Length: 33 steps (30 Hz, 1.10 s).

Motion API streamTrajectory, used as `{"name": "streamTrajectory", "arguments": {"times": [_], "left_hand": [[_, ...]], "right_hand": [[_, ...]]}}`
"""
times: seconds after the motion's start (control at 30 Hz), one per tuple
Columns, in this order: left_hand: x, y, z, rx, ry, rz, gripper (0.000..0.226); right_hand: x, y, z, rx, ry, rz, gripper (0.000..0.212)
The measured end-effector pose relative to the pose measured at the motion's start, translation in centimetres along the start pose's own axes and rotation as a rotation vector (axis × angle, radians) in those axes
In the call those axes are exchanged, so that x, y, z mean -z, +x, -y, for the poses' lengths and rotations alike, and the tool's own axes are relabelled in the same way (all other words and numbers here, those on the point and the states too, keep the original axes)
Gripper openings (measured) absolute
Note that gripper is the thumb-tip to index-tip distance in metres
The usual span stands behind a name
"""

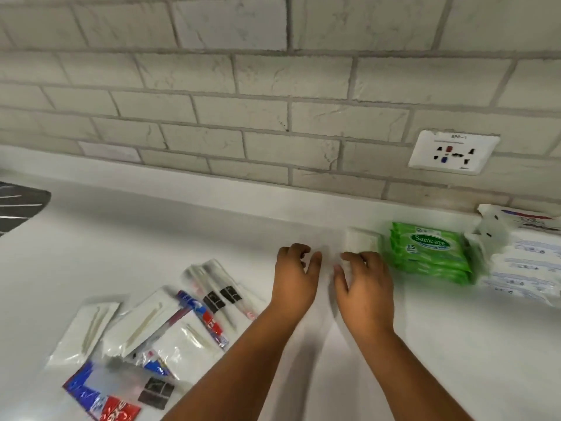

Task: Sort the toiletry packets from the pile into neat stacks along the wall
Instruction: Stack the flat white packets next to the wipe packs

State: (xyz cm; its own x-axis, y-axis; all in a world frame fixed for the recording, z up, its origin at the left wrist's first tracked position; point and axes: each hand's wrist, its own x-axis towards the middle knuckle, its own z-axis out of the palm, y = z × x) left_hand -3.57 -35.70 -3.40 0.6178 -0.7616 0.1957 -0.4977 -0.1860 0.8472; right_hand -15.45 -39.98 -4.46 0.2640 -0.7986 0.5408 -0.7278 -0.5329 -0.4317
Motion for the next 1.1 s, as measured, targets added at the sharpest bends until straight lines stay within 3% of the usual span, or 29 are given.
{"name": "streamTrajectory", "arguments": {"times": [0.27,0.4,0.53,0.63,0.73,0.9,1.1], "left_hand": [[15.4,-3.0,4.1,0.130,0.216,-0.094,0.030],[21.3,-5.1,6.8,0.247,0.383,0.030,0.027],[24.3,-7.7,9.0,0.272,0.560,0.160,0.042],[24.7,-8.8,10.1,0.232,0.656,0.176,0.053],[24.5,-9.3,10.7,0.183,0.679,0.165,0.058],[24.3,-9.9,11.4,0.139,0.658,0.114,0.052],[24.1,-10.0,11.5,0.114,0.642,0.063,0.052]], "right_hand": [[0.7,-2.4,12.0,0.062,0.192,0.362,0.026],[-0.5,-4.2,16.8,0.061,0.316,0.638,0.013],[-2.1,-6.5,19.3,0.098,0.161,0.838,0.025],[-2.7,-7.5,20.2,0.131,-0.023,0.852,0.043],[-2.8,-7.8,20.8,0.119,-0.068,0.829,0.049],[-2.6,-8.0,21.3,0.071,-0.028,0.826,0.043],[-1.9,-7.9,20.8,-0.129,0.233,0.842,0.028]]}}
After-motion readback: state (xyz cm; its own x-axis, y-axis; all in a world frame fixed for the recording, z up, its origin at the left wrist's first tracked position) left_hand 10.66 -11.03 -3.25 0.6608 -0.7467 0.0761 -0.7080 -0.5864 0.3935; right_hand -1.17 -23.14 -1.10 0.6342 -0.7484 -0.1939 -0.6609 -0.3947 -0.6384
